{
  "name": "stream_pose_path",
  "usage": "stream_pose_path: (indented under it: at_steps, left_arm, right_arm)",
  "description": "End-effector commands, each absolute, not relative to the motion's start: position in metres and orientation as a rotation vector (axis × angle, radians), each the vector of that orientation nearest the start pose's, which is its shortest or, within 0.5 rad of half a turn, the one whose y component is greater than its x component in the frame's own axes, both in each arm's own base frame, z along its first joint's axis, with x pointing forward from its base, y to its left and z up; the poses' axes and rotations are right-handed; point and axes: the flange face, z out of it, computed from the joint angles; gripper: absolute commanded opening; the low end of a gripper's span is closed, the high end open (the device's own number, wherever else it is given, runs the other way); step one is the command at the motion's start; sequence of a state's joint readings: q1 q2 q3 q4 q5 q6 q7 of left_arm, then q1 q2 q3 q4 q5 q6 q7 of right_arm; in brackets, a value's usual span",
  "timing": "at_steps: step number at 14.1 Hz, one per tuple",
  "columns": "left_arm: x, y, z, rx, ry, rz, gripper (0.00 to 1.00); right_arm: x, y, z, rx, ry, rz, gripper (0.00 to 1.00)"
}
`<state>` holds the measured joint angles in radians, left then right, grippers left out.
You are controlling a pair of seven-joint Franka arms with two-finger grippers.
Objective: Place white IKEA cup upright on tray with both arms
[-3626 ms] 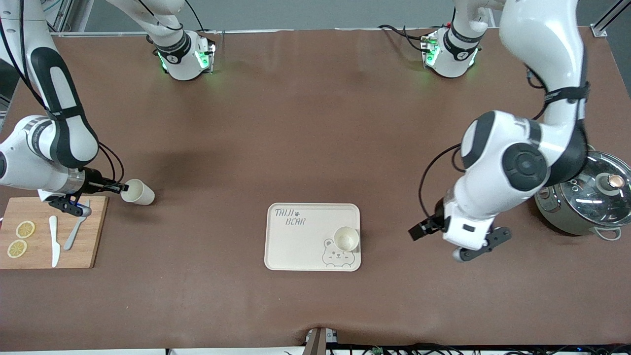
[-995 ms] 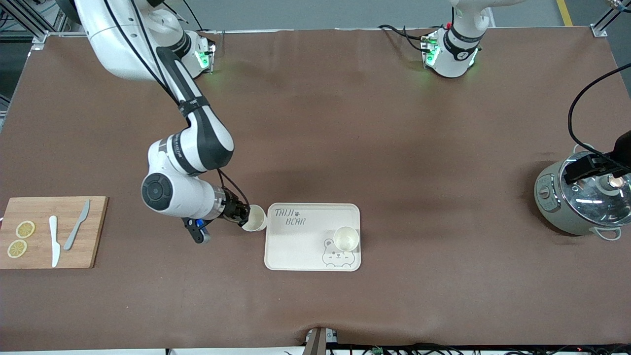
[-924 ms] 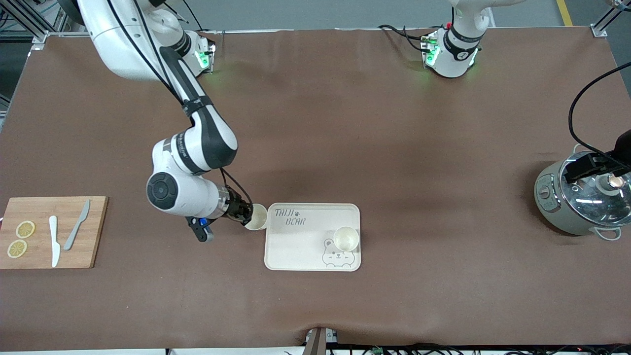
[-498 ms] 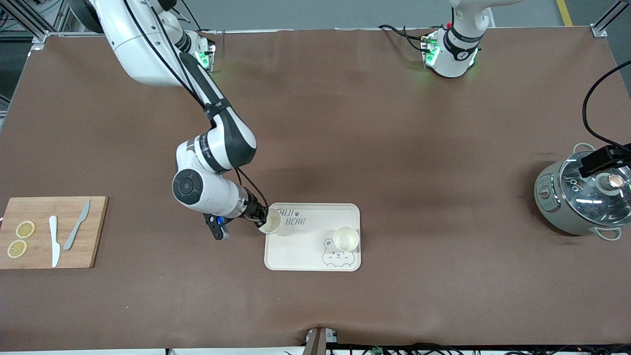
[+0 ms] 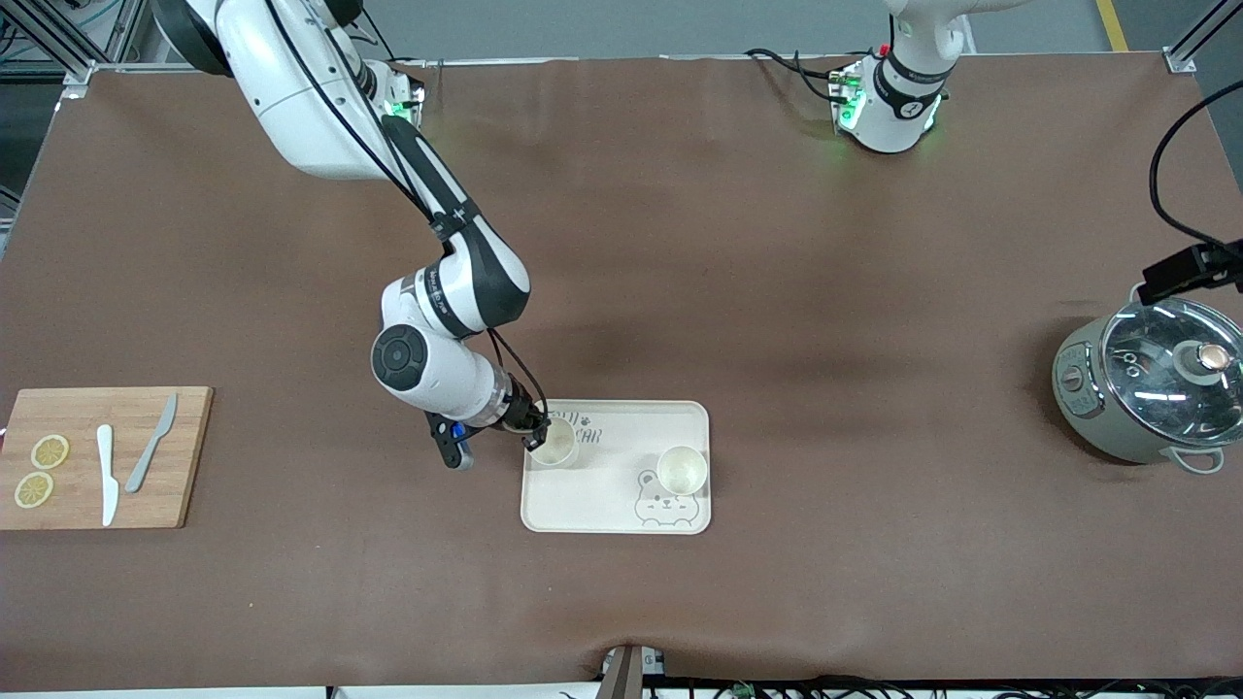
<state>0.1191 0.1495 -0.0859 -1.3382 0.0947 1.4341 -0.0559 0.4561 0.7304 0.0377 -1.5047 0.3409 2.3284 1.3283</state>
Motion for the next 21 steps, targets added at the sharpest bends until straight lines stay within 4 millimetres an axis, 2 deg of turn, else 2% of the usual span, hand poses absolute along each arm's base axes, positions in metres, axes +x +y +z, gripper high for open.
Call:
stream_pose_path:
  at_steps: [1, 2, 3, 4, 5, 8, 12, 14, 19, 20, 21]
  left_arm:
    - [0.561, 0.026, 0.646, -3.121, -0.131, 0.086, 1.0]
    - [0.557, 0.024, 0.646, -3.17, -0.146, 0.07, 1.0]
    - [0.553, 0.022, 0.646, -3.175, -0.151, 0.044, 1.0]
    - [0.551, 0.015, 0.645, -3.174, -0.147, 0.025, 1.0]
    - [0.552, -0.002, 0.641, -3.173, -0.117, 0.024, 1.0]
    - [0.55, -0.02, 0.64, -3.168, -0.127, 0.027, 1.0]
    - [0.549, -0.023, 0.645, -3.169, -0.114, 0.011, 1.0]
    - [0.55, -0.028, 0.646, -3.155, -0.096, 0.007, 1.0]
    - [0.548, -0.036, 0.651, -3.137, -0.073, -0.01, 1.0]
    - [0.548, -0.037, 0.651, -3.137, -0.07, -0.008, 1.0]
    - [0.548, -0.037, 0.65, -3.137, -0.073, -0.003, 1.0]
  right_arm:
    - [0.632, 0.344, 0.242, -2.462, 1.503, 0.259, 0.0]
    - [0.63, 0.344, 0.24, -2.464, 1.508, 0.262, 0.07]
    - [0.63, 0.344, 0.24, -2.464, 1.508, 0.262, 0.27]
    - [0.63, 0.344, 0.239, -2.471, 1.502, 0.263, 0.78]
    - [0.631, 0.343, 0.242, -2.471, 1.501, 0.26, 1.0]
    - [0.635, 0.34, 0.249, -2.455, 1.509, 0.262, 1.0]
    - [0.639, 0.346, 0.26, -2.413, 1.541, 0.246, 1.0]
    - [0.646, 0.348, 0.279, -2.376, 1.552, 0.236, 1.0]
    - [0.64, 0.359, 0.282, -2.411, 1.497, 0.222, 1.0]
    - [0.642, 0.357, 0.286, -2.423, 1.485, 0.208, 1.0]
    - [0.642, 0.352, 0.298, -2.436, 1.468, 0.217, 1.0]
